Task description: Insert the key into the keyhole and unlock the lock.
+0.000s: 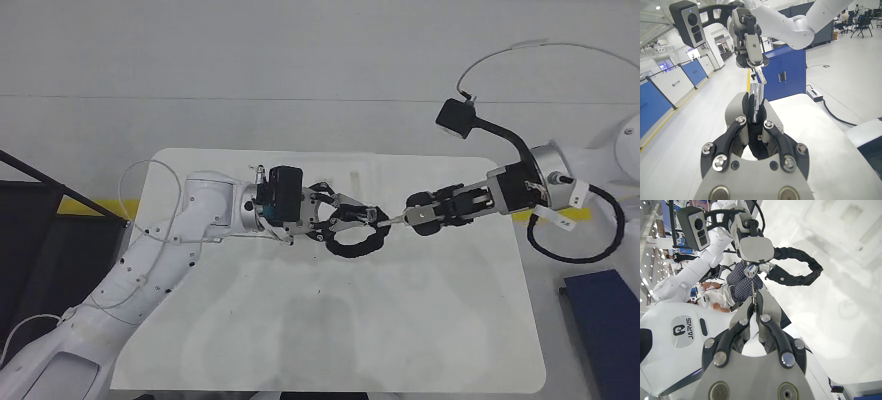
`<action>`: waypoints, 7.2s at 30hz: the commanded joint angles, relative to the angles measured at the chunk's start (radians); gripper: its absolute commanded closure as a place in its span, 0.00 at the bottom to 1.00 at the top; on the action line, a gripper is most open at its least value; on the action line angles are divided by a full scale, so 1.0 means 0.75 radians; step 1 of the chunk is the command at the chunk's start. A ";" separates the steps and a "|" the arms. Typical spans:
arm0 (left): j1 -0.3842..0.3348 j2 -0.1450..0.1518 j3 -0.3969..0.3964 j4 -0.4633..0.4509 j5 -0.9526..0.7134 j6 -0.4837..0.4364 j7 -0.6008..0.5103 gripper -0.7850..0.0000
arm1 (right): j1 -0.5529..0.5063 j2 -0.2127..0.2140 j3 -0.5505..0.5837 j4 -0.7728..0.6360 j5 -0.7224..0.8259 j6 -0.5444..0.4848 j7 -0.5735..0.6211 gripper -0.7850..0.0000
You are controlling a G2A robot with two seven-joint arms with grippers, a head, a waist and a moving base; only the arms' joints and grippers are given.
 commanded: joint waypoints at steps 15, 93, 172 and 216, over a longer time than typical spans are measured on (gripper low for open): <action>-0.104 -0.064 0.135 0.178 0.305 0.088 0.407 1.00 | 0.375 0.179 -0.341 -0.082 0.075 -0.001 0.000 1.00; -0.018 -0.144 0.064 0.168 0.294 0.038 0.302 1.00 | 0.417 0.176 -0.512 -0.066 0.046 0.100 -0.101 1.00; 0.009 -0.155 0.107 0.232 -0.130 -0.090 0.013 1.00 | 0.653 0.123 -0.766 0.040 0.007 0.102 -0.227 0.00; 0.045 -0.069 0.137 0.183 -0.937 -0.090 -0.539 1.00 | 0.319 0.294 -0.390 -0.188 -0.269 -0.679 -0.400 0.00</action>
